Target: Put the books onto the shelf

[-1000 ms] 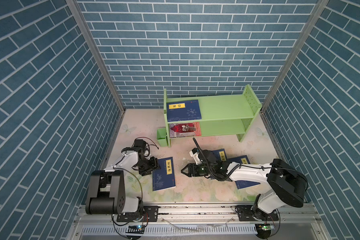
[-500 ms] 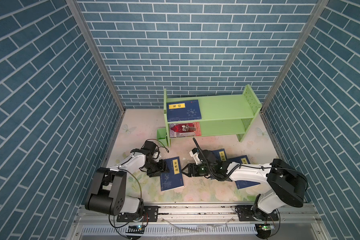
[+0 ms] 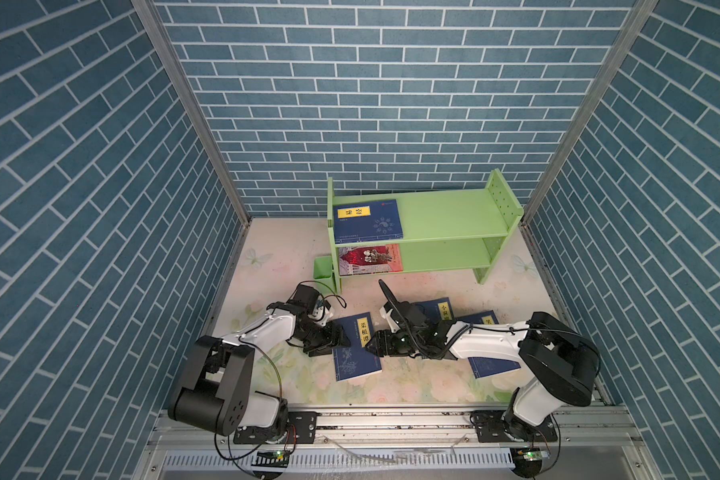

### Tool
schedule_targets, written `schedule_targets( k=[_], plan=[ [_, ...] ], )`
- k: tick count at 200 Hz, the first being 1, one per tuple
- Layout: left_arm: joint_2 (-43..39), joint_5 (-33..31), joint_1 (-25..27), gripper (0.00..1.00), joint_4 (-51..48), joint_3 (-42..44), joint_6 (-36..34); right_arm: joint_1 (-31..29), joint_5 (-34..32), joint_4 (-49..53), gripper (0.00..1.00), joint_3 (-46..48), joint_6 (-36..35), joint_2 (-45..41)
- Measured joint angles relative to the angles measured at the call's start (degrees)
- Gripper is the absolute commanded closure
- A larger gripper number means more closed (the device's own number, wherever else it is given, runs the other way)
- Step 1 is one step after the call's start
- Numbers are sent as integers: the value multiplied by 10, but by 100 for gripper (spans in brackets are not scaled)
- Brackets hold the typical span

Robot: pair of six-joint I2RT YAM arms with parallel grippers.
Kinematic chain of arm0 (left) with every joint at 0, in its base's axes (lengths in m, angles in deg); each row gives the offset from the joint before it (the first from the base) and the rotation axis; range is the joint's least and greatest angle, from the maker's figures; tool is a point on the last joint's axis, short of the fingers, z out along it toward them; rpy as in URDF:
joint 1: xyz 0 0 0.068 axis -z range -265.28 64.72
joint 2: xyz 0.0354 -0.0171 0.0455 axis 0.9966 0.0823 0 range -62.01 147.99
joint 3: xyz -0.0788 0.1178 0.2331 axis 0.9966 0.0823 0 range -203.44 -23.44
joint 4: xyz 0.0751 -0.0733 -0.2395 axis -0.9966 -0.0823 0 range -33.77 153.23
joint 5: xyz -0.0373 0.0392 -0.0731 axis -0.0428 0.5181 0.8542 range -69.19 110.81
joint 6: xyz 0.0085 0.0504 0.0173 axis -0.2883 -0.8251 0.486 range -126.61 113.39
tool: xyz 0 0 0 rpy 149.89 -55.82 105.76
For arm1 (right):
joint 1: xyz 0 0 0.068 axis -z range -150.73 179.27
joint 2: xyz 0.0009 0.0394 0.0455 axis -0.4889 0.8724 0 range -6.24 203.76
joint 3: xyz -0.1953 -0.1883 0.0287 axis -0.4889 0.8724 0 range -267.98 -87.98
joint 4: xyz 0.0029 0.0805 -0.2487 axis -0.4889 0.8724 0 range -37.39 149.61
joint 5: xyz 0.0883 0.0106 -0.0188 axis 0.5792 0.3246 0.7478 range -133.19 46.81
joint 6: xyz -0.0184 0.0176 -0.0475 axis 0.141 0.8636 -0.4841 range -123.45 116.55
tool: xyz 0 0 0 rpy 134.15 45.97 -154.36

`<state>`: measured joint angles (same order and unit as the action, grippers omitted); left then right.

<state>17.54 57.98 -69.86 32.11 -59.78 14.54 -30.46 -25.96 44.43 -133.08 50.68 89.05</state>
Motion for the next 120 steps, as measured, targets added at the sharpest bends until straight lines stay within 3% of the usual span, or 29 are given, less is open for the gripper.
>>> schedule_targets(
  k=[37,120],
  plan=[
    [-10,-3,0,25,5,3,5,0,13,-4,36,-9,0,26],
    [-17,-13,0,29,19,14,20,1,51,-15,55,-20,1,32]
  ],
)
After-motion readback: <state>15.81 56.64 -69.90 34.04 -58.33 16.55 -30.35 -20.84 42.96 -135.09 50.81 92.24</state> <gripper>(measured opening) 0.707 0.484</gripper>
